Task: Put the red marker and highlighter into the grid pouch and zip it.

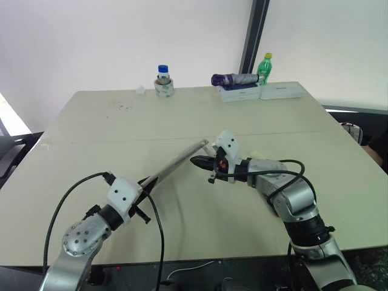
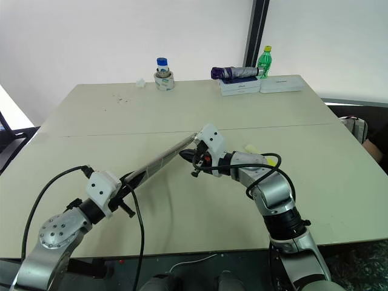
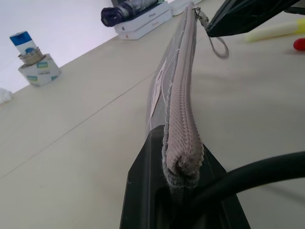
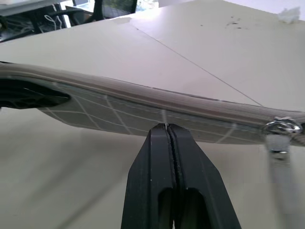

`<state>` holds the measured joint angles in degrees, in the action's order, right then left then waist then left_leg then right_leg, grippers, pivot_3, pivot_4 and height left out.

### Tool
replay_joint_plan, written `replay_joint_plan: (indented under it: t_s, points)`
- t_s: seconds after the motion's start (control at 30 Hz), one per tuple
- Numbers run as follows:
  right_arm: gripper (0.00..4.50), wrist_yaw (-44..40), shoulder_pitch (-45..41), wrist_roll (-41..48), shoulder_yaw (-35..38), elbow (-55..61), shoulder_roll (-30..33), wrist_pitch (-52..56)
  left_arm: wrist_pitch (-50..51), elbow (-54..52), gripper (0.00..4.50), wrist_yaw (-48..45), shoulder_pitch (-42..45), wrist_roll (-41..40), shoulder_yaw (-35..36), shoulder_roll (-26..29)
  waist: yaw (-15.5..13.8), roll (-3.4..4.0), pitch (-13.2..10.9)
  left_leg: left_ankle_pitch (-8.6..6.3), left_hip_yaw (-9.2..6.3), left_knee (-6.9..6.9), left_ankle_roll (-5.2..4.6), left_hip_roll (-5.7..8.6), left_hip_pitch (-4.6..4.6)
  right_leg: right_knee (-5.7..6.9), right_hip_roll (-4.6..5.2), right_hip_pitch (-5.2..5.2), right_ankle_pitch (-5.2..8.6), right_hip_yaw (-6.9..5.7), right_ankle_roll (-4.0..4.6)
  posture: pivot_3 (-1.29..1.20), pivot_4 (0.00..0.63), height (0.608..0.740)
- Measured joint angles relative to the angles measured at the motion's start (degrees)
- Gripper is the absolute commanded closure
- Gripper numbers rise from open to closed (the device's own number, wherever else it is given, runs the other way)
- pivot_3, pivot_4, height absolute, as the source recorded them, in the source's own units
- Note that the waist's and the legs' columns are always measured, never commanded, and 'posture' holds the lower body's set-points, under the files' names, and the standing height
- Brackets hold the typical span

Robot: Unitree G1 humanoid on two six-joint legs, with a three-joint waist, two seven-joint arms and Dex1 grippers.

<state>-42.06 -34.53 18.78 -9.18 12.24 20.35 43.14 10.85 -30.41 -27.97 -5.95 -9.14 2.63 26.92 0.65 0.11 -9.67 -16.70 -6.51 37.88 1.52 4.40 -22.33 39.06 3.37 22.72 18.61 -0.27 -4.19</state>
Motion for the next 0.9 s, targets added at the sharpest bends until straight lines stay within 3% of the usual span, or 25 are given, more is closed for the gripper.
replay_joint_plan:
  t_s: [0.1,0.13,0.2,0.3,0.9]
  points:
    - [4.46,0.1,0.2,0.0,-0.8,1.0,0.8,0.2,0.0,0.0,4.50,0.2,0.0,0.0,-0.3,-0.4,0.0,0.00,0.0,0.00,0.00,0.00,0.00,0.00,0.00,0.00,0.00,0.00,0.00,0.00,0.00,0.00,0.150,0.740]
    - [4.22,0.1,0.3,0.1,-0.8,1.0,1.1,0.3,0.0,0.0,4.50,0.3,-0.1,0.0,-0.3,-0.6,0.0,0.00,0.0,0.00,0.00,0.00,0.00,0.00,0.00,0.00,0.00,0.00,0.00,0.00,0.00,0.00,0.150,0.740]
    - [3.68,0.4,0.5,0.2,-0.4,1.0,1.3,0.3,0.0,0.0,4.50,0.4,-0.2,0.0,-0.3,-0.7,0.0,0.00,0.0,0.00,0.00,0.00,0.00,0.00,0.00,0.00,0.00,-0.01,0.00,0.00,0.00,0.00,0.150,0.740]
    - [2.17,2.2,0.5,0.1,1.0,0.9,1.5,0.3,0.0,0.0,4.50,0.4,-0.2,0.0,-0.3,-1.0,0.0,0.00,0.0,0.00,0.00,0.00,0.00,0.00,0.00,0.00,0.00,-0.01,0.00,0.00,0.00,0.00,0.150,0.740]
    - [2.17,7.5,-1.0,-2.9,1.8,-9.9,1.0,-5.2,0.4,0.0,4.50,-0.3,0.0,-0.4,-0.2,-1.0,0.0,0.00,0.0,0.00,0.01,0.00,0.01,0.00,0.00,0.00,0.00,0.00,0.00,0.00,0.00,0.00,0.150,0.740]
